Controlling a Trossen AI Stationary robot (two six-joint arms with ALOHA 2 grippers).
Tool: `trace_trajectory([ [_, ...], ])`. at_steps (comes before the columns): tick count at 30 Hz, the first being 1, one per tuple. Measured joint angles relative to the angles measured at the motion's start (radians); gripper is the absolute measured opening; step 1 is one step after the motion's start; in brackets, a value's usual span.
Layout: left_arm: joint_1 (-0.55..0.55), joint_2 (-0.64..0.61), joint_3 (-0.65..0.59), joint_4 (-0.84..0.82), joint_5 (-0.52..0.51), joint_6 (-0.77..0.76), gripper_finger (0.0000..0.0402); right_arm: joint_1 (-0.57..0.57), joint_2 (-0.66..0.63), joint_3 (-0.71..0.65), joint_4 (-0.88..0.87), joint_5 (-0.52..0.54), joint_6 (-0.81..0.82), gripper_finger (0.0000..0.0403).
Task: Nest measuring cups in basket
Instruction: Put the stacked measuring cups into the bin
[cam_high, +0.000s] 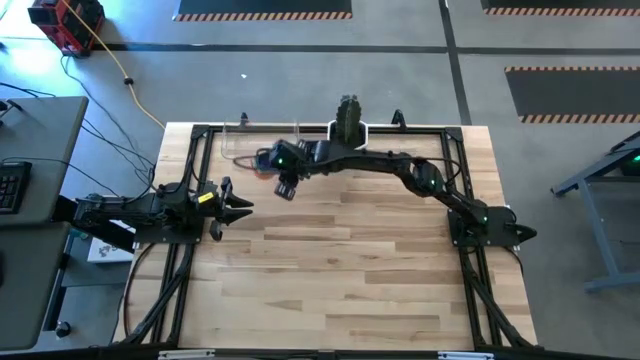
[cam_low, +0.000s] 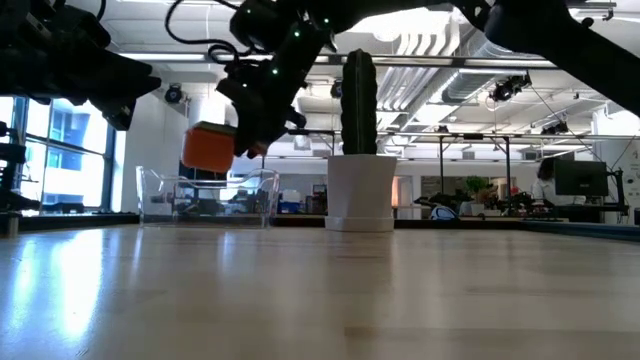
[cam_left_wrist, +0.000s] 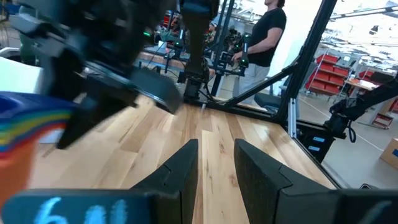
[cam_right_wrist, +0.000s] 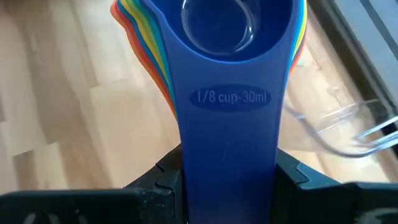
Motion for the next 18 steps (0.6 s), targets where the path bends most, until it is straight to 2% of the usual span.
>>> trace_trajectory([
  [8,0.0,0.0,0.0,0.0,0.0,0.0,0.0094,0.077,0.01,0.0,-0.042,0.016,0.096,0.0122],
  [18,0.0,0.0,0.0,0.0,0.0,0.0,0.0094,0.155,0.083,0.0,-0.051,0.004,0.205,0.0122],
])
